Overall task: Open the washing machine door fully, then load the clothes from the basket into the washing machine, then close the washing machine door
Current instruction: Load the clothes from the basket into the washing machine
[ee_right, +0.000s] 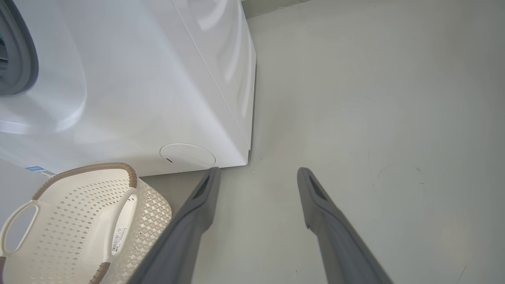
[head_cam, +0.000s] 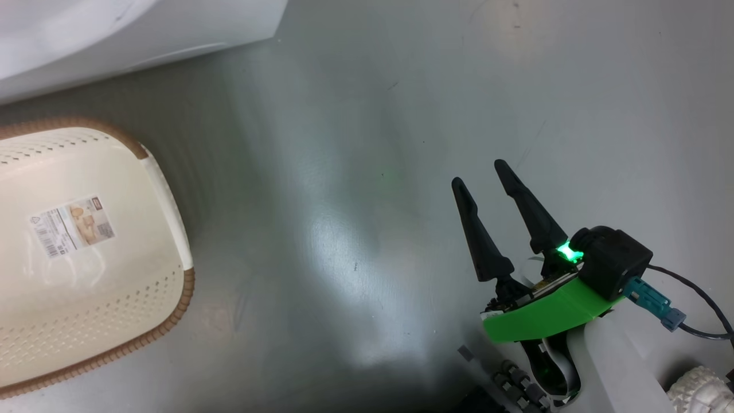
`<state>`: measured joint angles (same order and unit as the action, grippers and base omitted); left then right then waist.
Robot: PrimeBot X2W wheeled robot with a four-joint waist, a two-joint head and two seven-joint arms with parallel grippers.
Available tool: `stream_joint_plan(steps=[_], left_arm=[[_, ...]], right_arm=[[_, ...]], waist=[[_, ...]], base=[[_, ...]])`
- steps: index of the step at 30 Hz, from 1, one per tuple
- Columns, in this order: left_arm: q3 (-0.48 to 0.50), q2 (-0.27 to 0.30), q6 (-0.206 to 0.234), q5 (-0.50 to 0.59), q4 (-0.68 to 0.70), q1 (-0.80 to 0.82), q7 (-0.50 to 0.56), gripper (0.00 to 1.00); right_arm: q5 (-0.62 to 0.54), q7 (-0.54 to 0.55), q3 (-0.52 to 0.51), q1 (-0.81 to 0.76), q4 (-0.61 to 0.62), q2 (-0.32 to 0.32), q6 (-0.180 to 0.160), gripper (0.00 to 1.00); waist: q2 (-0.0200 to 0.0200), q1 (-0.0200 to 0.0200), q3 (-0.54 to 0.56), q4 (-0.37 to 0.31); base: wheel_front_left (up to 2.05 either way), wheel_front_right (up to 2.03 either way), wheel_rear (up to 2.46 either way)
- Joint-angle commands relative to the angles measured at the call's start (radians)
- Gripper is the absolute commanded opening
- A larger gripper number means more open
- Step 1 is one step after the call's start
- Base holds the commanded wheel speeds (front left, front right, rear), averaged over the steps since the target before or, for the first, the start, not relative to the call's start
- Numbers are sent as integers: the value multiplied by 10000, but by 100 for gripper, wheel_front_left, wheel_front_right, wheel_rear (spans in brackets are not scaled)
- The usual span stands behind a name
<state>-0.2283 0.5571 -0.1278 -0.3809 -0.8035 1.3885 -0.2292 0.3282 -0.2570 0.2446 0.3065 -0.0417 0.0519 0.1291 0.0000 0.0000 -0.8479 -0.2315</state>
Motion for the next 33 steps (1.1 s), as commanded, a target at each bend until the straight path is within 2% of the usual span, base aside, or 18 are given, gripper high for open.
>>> stream_joint_plan(steps=[1,14,22,33], left_arm=[[-36,472,-29,-65,-43,210,145,100],[-897,155,-29,-949,-1094,83,629,100],[-1267,11,-29,-1420,-1158,-655,198,100],[-1264,-283,-29,-1872,-894,-2112,-272,100]], right_arm=[[145,-48,176,-244,135,-17,16,100],[136,-48,15,-192,-86,-17,16,100],[100,-48,-151,-194,-291,-17,16,100],[-41,-48,-438,-351,-605,-17,16,100]], waist=[[0,0,67,38],[0,0,825,291],[0,0,1416,497],[0,0,2404,827]], base=[[0,0,0],[0,0,0],[0,0,0],[0,0,0]])
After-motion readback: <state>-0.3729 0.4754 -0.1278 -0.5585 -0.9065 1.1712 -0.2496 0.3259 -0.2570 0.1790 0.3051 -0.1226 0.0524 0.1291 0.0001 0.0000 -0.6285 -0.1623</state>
